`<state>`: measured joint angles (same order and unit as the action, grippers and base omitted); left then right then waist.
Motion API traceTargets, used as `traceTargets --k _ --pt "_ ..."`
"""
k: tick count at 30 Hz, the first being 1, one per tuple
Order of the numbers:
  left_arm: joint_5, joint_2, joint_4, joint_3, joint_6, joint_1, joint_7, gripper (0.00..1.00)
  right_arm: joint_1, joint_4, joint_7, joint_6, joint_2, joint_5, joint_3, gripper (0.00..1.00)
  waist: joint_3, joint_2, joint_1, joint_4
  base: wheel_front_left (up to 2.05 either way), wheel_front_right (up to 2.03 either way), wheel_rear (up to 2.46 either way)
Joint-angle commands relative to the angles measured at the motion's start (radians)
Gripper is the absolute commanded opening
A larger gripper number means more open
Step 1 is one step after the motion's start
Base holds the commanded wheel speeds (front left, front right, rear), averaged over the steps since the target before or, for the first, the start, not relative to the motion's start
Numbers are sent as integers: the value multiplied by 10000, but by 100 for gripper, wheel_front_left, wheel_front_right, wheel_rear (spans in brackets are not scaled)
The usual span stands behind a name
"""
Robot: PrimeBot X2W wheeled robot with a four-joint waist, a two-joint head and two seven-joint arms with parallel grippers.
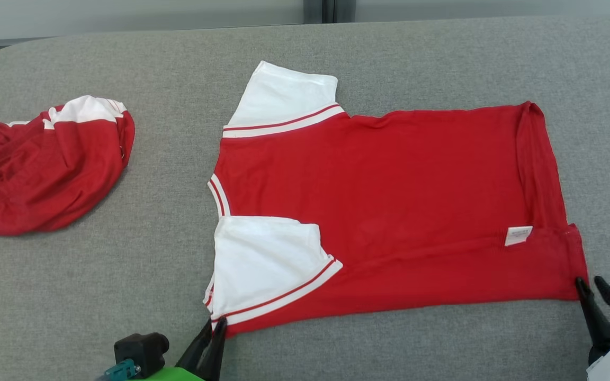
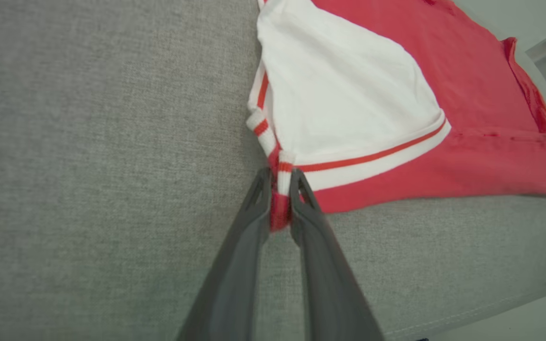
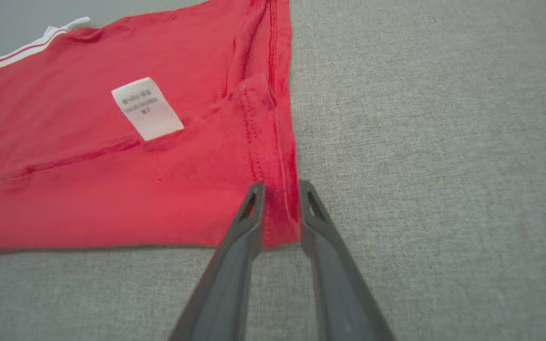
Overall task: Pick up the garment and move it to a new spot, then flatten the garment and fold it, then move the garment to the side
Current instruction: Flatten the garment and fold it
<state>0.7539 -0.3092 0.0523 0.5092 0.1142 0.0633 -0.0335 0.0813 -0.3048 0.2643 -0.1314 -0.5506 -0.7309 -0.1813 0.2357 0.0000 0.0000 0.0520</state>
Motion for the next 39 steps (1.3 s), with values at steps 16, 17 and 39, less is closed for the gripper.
traceTargets --k 16,17,39 --pt "-2133 -1327 -945 -325 -51 -5402 1227 100 -1060 1211 -106 12 -49 449 252 100 1000 0 0 -331 0 0 0" --pt "-2240 -1450 -639 -255 -281 -6221 1745 100 -1327 1233 -122 12 -50 493 191 100 1172 0 0 -431 0 0 0" --pt "-1100 -1372 6048 861 -2377 -13336 6650 100 -4290 1517 12 12 1100 485 -476 100 3965 0 0 -2827 0 0 0"
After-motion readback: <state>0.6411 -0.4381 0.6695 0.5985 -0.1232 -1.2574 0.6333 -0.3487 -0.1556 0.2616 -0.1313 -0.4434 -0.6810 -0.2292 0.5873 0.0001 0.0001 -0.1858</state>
